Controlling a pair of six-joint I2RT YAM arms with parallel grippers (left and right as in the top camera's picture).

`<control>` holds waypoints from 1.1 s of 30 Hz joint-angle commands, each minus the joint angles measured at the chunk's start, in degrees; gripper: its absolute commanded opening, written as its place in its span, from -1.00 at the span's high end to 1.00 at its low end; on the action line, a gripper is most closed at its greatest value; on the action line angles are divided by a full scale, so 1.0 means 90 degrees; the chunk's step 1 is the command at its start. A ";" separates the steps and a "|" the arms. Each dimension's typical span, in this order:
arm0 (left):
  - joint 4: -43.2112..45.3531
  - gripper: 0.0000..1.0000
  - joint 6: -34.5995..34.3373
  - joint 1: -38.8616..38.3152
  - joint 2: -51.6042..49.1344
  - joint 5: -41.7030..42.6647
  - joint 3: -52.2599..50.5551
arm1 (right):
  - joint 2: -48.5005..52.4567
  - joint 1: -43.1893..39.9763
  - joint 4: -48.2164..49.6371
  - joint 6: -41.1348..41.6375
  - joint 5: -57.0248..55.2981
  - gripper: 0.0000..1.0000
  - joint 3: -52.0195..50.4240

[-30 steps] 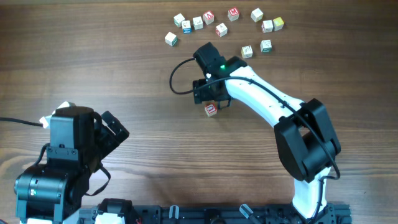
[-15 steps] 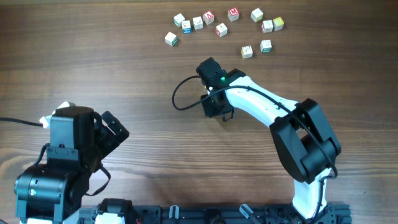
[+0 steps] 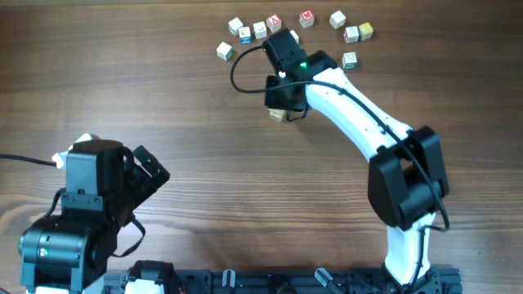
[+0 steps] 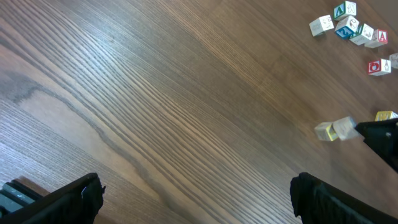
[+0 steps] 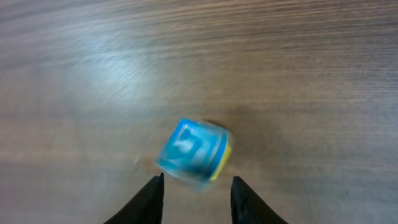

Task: Form a tower
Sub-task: 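Move the white Y block over the yellow S block and lower it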

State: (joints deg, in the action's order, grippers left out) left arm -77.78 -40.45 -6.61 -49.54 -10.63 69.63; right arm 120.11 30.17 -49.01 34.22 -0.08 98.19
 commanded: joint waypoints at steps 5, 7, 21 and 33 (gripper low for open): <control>0.0015 -1.00 -0.0083 0.0041 0.0000 0.0012 -0.0029 | 0.0466 -0.0027 0.0304 0.0712 0.0114 0.30 0.0092; 0.0015 -1.00 -0.0083 0.0041 0.0000 0.0012 -0.0029 | 0.0466 -0.0027 0.0534 0.0481 0.0119 0.22 0.0092; 0.0015 -1.00 -0.0083 0.0041 0.0000 0.0012 -0.0029 | 0.0996 0.0449 0.1200 0.1297 0.0189 0.00 0.0090; 0.0015 -1.00 -0.0083 0.0041 0.0000 0.0012 -0.0029 | 0.1071 0.0486 0.0143 0.1872 -0.0471 -0.34 0.1202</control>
State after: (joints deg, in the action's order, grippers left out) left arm -77.78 -40.45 -6.61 -49.54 -10.63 69.63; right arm 129.14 34.41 -45.30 47.07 -0.32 105.95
